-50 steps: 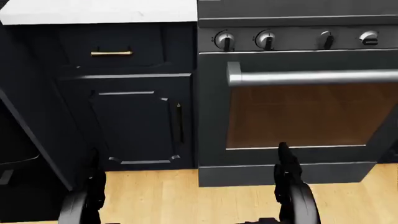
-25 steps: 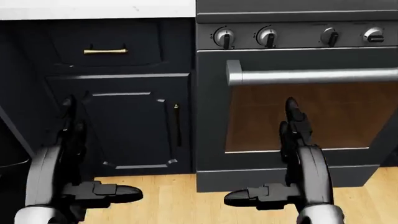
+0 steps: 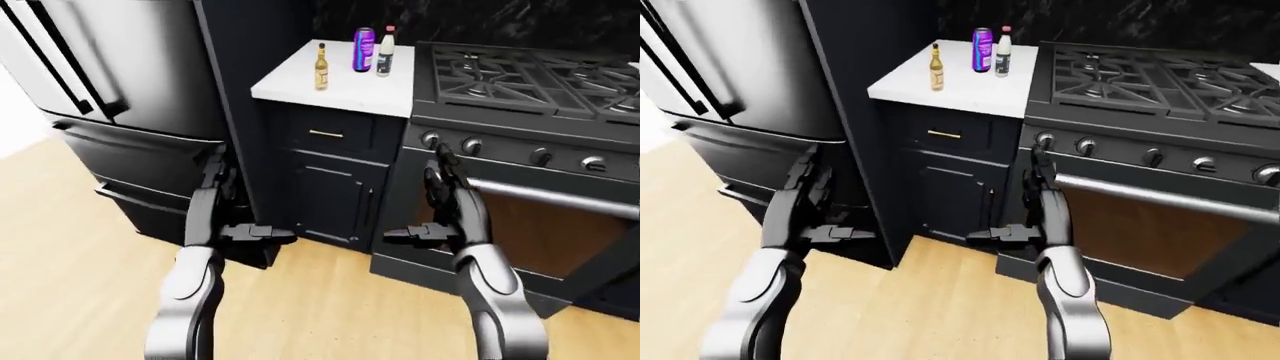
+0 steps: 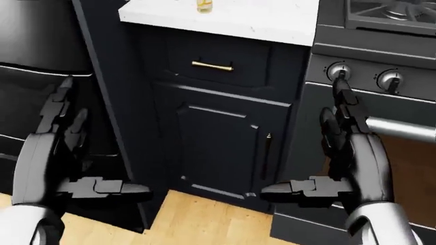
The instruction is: Move the drinks to the dining counter.
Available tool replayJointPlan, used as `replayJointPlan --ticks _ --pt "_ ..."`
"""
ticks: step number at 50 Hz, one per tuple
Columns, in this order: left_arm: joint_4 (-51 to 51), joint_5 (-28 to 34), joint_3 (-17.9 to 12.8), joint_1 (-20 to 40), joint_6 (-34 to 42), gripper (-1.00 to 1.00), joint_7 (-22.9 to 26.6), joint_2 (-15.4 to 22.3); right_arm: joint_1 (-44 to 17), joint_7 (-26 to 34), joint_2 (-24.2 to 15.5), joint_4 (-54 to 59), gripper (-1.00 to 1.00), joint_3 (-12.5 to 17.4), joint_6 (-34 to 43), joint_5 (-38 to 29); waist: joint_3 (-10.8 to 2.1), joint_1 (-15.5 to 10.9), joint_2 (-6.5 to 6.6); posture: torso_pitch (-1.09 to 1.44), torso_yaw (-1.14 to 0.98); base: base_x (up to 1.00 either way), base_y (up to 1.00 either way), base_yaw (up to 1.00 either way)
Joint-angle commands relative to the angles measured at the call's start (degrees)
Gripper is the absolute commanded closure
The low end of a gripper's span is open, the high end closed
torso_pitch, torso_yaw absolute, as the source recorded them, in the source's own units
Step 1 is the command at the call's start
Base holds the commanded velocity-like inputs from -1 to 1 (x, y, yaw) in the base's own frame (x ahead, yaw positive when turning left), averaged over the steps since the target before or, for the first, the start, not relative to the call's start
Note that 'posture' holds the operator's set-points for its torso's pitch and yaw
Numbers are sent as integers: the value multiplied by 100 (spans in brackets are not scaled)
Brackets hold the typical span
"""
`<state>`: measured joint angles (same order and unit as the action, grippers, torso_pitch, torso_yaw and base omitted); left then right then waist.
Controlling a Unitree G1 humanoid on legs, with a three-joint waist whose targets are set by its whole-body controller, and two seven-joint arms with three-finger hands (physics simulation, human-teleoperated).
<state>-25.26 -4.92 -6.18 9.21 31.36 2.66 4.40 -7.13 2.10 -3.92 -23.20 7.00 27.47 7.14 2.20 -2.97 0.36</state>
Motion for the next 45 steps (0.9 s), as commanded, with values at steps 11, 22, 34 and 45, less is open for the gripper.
replayJointPlan --ticks 11,22,34,45 --pt "-493 -3 -140 611 449 -100 -65 201 -345 -54 -122 -368 -100 137 82 104 -142 97 163 0 0 5 -1 54" --pt "-701 -33 -195 730 681 -100 -77 265 -577 -181 -276 -814 -100 268 574 251 -18 -88 -155 0 0 72 -33 0" --pt "-675 -164 -370 646 591 -100 -74 326 -576 -195 -272 -895 -100 192 602 155 -36 33 -397 0 0 72 -22 0" --pt "-803 -390 -641 426 507 -100 -59 424 -610 -126 -188 -946 -100 66 531 -3 108 -382 71 0 0 26 69 0"
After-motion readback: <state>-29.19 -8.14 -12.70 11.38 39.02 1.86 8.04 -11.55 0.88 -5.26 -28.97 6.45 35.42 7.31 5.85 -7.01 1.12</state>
